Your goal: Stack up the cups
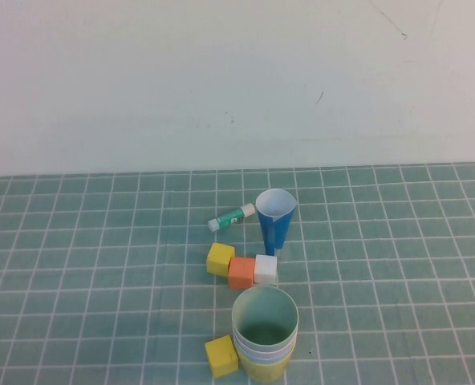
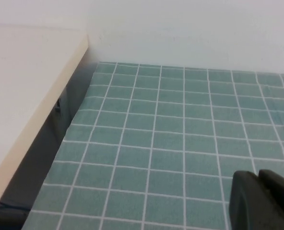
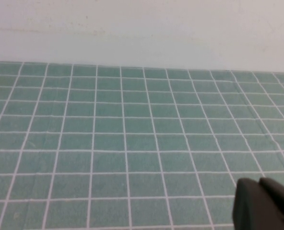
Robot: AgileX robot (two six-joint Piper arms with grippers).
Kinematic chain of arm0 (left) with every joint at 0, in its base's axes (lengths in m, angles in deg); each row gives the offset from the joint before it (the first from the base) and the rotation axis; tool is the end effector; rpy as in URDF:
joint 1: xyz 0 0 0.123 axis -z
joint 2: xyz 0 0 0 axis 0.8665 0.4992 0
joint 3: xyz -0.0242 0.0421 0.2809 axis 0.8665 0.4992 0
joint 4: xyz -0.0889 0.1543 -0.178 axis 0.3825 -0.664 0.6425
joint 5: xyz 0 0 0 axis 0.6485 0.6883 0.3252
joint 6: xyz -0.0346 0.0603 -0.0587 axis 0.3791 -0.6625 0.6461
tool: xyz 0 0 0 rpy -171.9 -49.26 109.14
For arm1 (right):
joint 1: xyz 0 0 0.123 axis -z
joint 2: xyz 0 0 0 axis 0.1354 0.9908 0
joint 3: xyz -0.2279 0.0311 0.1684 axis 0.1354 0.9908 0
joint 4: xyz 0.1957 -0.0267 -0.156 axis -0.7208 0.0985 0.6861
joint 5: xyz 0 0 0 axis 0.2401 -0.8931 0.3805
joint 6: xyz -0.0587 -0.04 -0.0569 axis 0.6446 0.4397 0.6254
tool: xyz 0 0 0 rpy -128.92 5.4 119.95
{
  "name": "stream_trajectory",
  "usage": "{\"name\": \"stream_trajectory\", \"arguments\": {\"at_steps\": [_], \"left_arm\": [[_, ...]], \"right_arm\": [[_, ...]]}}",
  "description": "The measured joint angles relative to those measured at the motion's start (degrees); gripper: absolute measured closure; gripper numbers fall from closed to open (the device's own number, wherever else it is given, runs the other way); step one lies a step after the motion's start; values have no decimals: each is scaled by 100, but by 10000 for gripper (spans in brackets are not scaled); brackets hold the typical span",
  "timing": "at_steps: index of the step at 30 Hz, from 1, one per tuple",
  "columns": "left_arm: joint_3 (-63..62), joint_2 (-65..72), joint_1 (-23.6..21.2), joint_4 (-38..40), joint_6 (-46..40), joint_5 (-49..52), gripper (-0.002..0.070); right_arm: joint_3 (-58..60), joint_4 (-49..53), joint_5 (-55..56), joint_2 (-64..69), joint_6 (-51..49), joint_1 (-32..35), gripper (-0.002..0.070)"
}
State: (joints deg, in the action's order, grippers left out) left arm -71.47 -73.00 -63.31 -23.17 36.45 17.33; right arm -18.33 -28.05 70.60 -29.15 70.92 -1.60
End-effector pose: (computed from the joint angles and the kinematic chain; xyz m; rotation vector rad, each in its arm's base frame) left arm 0.0543 0.0022 0.1801 -0.1400 1.7850 -0.0453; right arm 0.0530 -0.0075 0.1749 0.0093 1.8319 -0.1734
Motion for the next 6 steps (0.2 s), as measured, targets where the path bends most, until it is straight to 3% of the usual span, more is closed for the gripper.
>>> {"name": "stream_trajectory", "arguments": {"at_steps": [6], "left_arm": [[0, -11, -10, 103, -220, 22, 677]], "right_arm": [[0, 0, 0, 0, 0, 0, 678]]}}
